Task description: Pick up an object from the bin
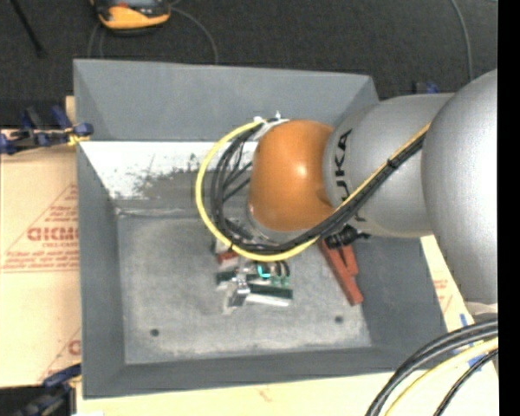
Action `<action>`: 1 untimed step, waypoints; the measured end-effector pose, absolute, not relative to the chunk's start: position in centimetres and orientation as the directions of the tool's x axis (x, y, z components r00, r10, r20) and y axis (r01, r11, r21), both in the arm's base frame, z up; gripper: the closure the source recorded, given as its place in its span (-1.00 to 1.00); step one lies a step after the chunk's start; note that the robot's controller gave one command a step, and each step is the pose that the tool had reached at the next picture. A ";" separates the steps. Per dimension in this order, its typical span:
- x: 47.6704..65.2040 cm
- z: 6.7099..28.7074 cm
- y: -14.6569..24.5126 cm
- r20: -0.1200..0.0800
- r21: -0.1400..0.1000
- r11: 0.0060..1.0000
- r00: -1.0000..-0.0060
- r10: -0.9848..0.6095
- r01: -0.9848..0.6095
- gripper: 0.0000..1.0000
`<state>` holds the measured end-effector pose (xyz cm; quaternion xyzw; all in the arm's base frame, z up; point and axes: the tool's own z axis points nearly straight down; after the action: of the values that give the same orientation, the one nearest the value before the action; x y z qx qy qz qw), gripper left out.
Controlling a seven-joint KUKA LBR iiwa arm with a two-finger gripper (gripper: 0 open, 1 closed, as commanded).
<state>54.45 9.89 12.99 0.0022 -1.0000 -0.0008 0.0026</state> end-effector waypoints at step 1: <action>54.6 13.5 9.9 -0.003 0.003 1.000 -1.000 -0.002 -0.002 -1.00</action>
Offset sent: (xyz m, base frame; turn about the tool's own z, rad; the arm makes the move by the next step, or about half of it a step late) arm 0.0076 -0.0506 -0.0076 0.1614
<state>54.65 9.87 13.45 0.0008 -1.0000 -0.0013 -0.0014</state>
